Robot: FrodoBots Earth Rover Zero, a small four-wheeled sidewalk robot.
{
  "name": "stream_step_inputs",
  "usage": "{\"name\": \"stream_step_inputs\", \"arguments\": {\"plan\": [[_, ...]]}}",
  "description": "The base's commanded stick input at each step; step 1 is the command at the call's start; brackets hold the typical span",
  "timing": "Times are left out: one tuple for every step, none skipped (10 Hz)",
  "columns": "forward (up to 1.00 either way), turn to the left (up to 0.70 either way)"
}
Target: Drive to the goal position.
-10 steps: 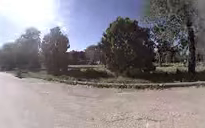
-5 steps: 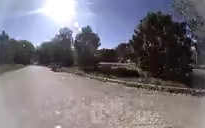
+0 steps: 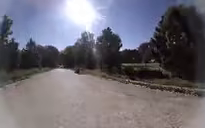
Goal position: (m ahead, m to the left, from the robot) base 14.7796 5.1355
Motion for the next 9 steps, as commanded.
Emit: {"name": "stream_step_inputs", "arguments": {"plan": [[1.00,0.44],[1.00,0.44],[1.00,0.44],[1.00,0.44],[1.00,0.24],[1.00,0.04],[1.00,0.04],[1.00,0.04],[1.00,0.04]]}}
